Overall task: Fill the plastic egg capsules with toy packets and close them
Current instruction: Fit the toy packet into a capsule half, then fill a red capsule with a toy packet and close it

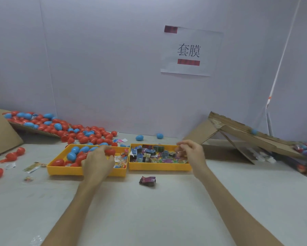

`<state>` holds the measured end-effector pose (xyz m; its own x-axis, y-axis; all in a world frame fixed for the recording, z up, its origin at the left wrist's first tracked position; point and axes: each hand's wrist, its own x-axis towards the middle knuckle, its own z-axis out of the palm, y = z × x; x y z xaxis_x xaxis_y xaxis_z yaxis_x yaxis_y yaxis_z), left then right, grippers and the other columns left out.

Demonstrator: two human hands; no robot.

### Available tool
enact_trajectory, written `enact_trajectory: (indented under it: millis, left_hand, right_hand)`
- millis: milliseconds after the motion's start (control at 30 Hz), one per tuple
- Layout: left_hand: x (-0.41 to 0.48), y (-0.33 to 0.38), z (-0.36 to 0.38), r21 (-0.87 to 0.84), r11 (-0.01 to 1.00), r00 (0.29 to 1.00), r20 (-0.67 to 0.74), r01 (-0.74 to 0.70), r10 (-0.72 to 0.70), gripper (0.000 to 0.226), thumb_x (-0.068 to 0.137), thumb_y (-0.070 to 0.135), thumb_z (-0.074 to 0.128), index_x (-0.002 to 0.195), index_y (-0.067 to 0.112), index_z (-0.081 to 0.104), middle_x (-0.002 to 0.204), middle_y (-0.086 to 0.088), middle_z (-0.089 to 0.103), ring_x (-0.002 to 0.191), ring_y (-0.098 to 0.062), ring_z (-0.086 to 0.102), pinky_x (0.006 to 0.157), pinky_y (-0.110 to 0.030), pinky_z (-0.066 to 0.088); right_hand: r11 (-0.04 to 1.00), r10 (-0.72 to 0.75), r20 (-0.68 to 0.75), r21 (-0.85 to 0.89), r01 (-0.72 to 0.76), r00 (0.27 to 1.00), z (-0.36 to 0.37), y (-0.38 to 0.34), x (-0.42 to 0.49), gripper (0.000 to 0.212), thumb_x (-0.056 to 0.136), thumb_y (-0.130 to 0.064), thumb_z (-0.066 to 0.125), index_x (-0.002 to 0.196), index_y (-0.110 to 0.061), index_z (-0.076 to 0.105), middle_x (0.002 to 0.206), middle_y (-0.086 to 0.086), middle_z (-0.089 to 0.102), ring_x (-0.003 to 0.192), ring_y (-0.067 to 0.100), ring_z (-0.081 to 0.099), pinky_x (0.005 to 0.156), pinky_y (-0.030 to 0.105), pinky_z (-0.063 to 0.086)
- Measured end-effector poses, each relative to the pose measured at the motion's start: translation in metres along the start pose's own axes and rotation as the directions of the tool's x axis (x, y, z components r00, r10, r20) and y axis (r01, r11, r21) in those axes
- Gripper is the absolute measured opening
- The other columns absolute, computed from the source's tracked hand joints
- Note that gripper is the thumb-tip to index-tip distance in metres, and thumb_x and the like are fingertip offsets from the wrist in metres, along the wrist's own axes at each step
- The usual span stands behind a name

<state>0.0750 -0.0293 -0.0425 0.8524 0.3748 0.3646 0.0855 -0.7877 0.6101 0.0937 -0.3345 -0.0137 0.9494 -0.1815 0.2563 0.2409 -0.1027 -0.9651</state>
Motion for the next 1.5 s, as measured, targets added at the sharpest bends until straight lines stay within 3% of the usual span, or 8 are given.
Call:
enact_trajectory:
  millis: [167, 367, 567, 833, 933, 1267, 1400, 1500]
  left_hand:
    - [0.029, 0.001, -0.01, 0.111, 0.993, 0.996, 0.07, 0.037, -0.045, 0.051, 0.09, 0.021, 0.065, 0.139, 0.032, 0.056, 0.129, -0.004, 0.066, 0.123, -0.03, 0.054, 0.102, -0.05, 0.043]
    - [0.04, -0.006, 0.001, 0.263, 0.962, 0.975, 0.224, -0.072, 0.012, 0.05, 0.094, 0.033, 0.067, 0.143, 0.031, 0.055, 0.133, -0.003, 0.065, 0.12, -0.025, 0.06, 0.089, -0.038, 0.054]
    - [0.039, -0.015, 0.015, 0.191, 0.979, 0.995, 0.088, -0.07, 0.054, 0.034, 0.088, 0.034, 0.077, 0.121, 0.03, 0.069, 0.123, -0.003, 0.067, 0.107, -0.023, 0.064, 0.071, -0.032, 0.049]
    - [0.046, -0.006, 0.016, 0.406, 0.848, 0.938, 0.205, -0.341, 0.279, 0.054, 0.094, 0.033, 0.069, 0.144, 0.032, 0.051, 0.147, 0.001, 0.054, 0.136, -0.026, 0.045, 0.111, -0.051, 0.037]
    - [0.052, 0.002, 0.016, 0.431, 0.774, 0.874, 0.366, -0.463, 0.319, 0.048, 0.096, 0.021, 0.063, 0.142, 0.032, 0.055, 0.143, 0.0, 0.057, 0.133, -0.026, 0.049, 0.112, -0.051, 0.034]
    - [0.059, 0.006, 0.019, 0.414, 0.804, 0.899, 0.291, -0.426, 0.327, 0.028, 0.094, 0.024, 0.071, 0.121, 0.019, 0.071, 0.125, -0.006, 0.061, 0.113, -0.024, 0.056, 0.098, -0.037, 0.049]
    - [0.038, 0.02, 0.008, -0.02, 0.908, 0.908, 0.024, -0.418, 0.419, 0.02, 0.091, 0.025, 0.076, 0.109, 0.019, 0.069, 0.1, 0.004, 0.071, 0.09, -0.013, 0.065, 0.079, -0.026, 0.054]
    - [0.002, 0.042, 0.002, -0.516, 0.773, 0.897, 0.018, -0.371, 0.442, 0.017, 0.088, 0.021, 0.079, 0.096, 0.03, 0.068, 0.085, 0.014, 0.073, 0.084, -0.004, 0.07, 0.068, -0.015, 0.055]
  right_hand:
    - [0.897, -0.246, 0.198, -0.325, 0.301, 0.949, 0.024, 0.038, -0.034, 0.032, 0.09, 0.002, 0.06, 0.081, -0.026, 0.073, 0.067, -0.013, 0.068, 0.056, 0.001, 0.054, 0.056, 0.014, 0.038]
    - [0.807, -0.159, 0.541, -0.411, 0.425, 0.826, 0.034, 0.045, -0.055, 0.02, 0.085, -0.02, 0.068, 0.098, -0.032, 0.077, 0.091, -0.023, 0.065, 0.079, 0.007, 0.059, 0.067, 0.013, 0.044]
    - [0.802, -0.213, 0.563, -0.365, 0.472, 0.798, 0.039, 0.04, -0.06, 0.042, 0.078, 0.001, 0.06, 0.1, -0.03, 0.078, 0.101, -0.013, 0.066, 0.082, 0.01, 0.062, 0.059, 0.012, 0.041]
    - [0.813, -0.194, 0.556, -0.37, 0.45, 0.808, 0.042, 0.041, -0.063, 0.026, 0.082, -0.012, 0.066, 0.093, -0.031, 0.079, 0.095, -0.017, 0.066, 0.085, 0.009, 0.063, 0.061, 0.012, 0.045]
    - [0.804, -0.188, 0.563, -0.382, 0.456, 0.805, 0.041, 0.039, -0.063, 0.027, 0.086, -0.013, 0.067, 0.103, -0.033, 0.076, 0.099, -0.019, 0.065, 0.086, 0.007, 0.062, 0.064, 0.012, 0.045]
    - [0.773, -0.214, 0.578, -0.393, 0.498, 0.787, 0.042, 0.041, -0.062, 0.023, 0.091, -0.014, 0.072, 0.111, -0.022, 0.078, 0.101, -0.009, 0.065, 0.081, 0.0, 0.057, 0.065, 0.01, 0.042]
    - [0.762, -0.244, 0.558, -0.396, 0.513, 0.793, 0.043, 0.043, -0.059, 0.023, 0.09, -0.012, 0.074, 0.109, -0.023, 0.079, 0.096, -0.011, 0.068, 0.079, 0.001, 0.06, 0.064, 0.01, 0.041]
    - [0.77, -0.263, 0.55, -0.375, 0.516, 0.793, 0.041, 0.042, -0.059, 0.023, 0.089, -0.011, 0.075, 0.108, -0.023, 0.08, 0.094, -0.008, 0.071, 0.08, 0.003, 0.062, 0.066, 0.009, 0.042]
